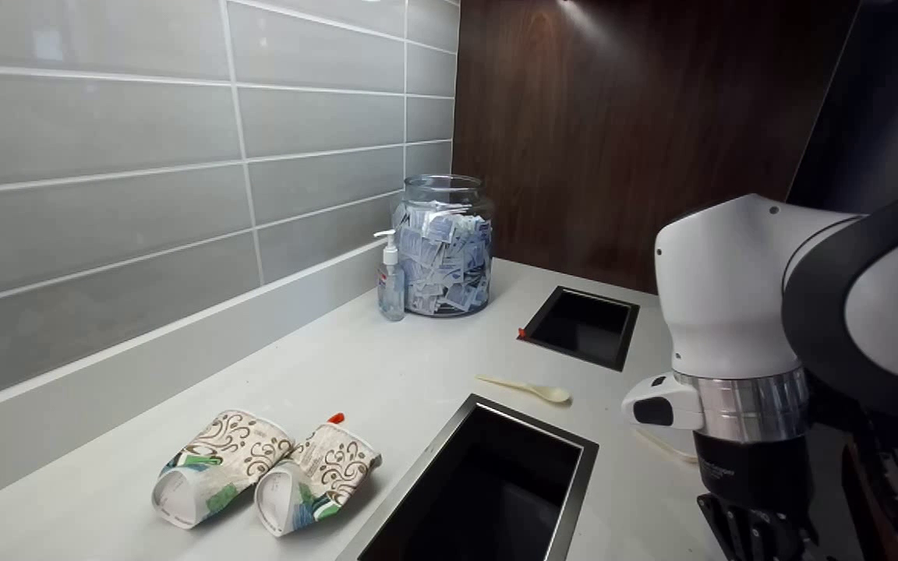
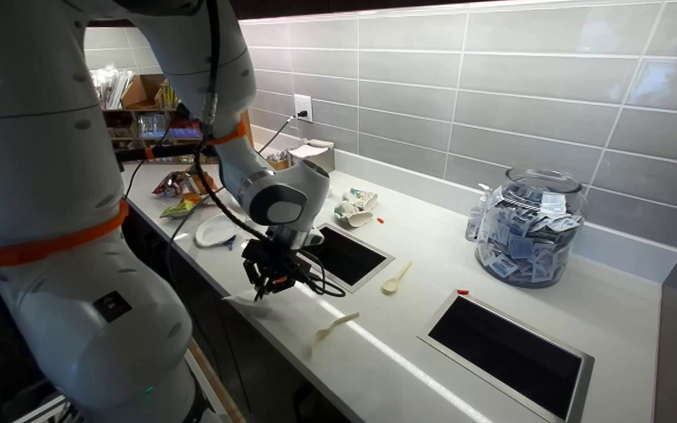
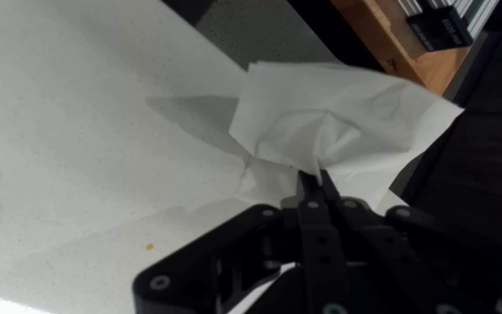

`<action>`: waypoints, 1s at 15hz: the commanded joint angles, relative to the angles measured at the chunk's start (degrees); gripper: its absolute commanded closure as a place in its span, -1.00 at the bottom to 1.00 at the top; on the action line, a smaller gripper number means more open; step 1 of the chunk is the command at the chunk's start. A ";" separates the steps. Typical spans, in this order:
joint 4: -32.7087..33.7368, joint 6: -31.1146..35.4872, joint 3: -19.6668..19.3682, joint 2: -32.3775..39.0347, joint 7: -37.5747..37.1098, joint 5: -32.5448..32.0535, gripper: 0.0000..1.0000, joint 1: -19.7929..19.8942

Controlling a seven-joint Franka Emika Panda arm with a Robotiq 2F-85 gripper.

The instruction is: Use the napkin to wipe the surface and put it in the bin

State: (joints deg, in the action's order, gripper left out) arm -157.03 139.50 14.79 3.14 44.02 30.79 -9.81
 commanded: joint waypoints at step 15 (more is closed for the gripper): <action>0.37 18.36 0.66 -1.83 -6.97 4.55 0.99 -5.06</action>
State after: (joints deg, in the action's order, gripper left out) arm -156.97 153.65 15.01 -0.65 40.36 35.25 -13.67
